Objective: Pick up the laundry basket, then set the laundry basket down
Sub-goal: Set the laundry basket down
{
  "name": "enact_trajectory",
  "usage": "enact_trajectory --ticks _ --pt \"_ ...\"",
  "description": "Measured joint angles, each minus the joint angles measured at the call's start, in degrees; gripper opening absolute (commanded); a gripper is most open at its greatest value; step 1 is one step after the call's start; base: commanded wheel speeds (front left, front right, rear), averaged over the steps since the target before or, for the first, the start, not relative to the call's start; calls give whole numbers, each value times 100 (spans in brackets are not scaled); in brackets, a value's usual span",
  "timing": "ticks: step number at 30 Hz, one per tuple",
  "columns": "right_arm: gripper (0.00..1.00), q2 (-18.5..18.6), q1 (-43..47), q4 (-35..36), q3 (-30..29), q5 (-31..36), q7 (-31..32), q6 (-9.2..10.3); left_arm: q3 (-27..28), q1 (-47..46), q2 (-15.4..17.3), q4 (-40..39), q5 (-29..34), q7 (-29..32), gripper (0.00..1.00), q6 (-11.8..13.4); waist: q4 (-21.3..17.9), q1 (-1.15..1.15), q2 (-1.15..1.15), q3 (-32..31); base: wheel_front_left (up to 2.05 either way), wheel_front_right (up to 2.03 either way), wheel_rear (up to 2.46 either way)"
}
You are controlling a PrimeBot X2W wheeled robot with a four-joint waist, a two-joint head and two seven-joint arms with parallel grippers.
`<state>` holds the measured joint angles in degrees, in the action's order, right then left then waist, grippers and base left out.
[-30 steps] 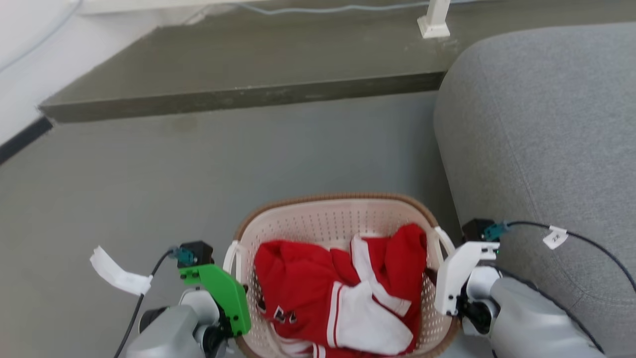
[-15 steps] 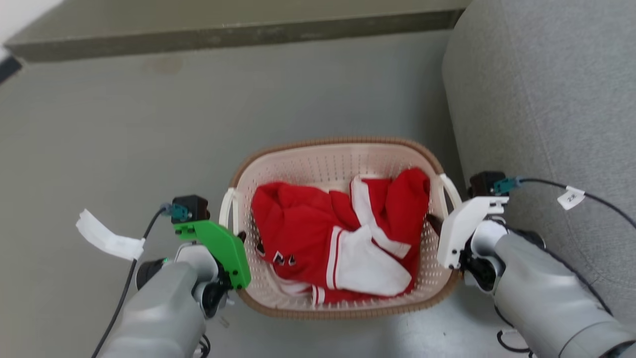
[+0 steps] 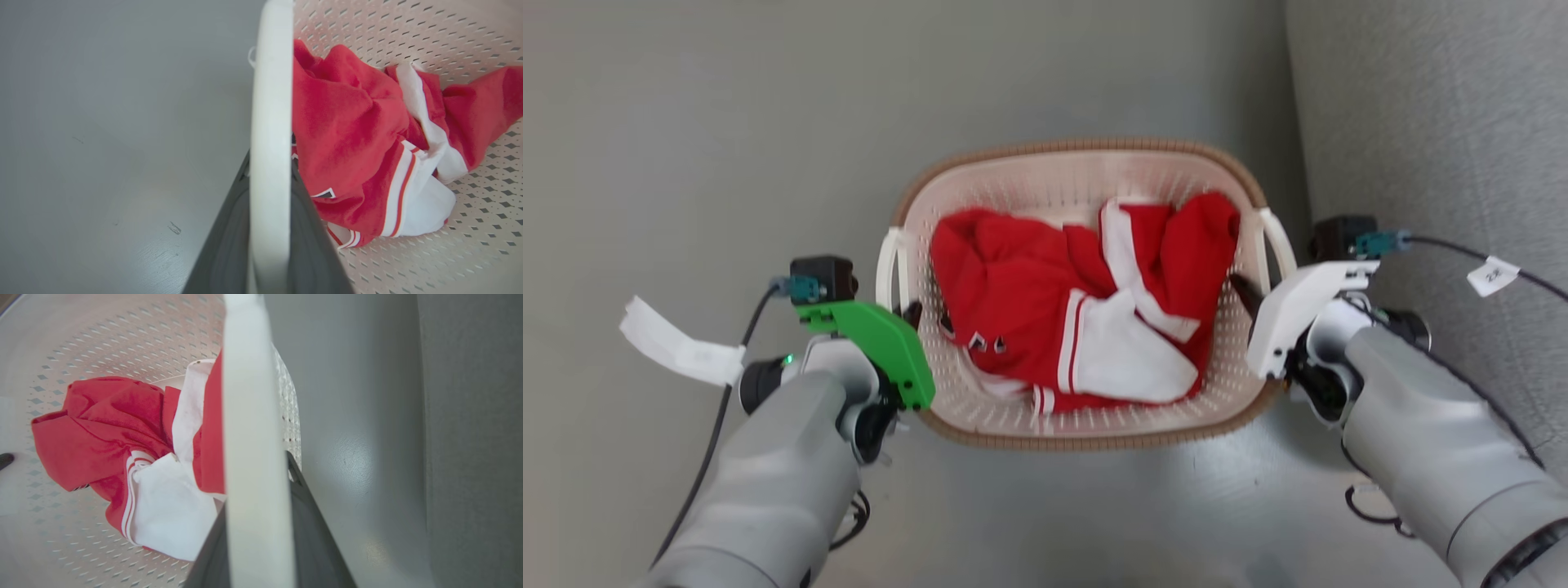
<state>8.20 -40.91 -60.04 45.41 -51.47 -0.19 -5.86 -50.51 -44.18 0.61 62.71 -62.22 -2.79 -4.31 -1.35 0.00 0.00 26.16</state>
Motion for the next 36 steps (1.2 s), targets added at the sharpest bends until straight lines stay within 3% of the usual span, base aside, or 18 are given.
enact_trajectory --ticks 36 --pt "0 283 -1440 112 5 -2 -795 -9 13 -1545 -12 -30 99 -740 0 149 49 1 0 2527 0 0 0"
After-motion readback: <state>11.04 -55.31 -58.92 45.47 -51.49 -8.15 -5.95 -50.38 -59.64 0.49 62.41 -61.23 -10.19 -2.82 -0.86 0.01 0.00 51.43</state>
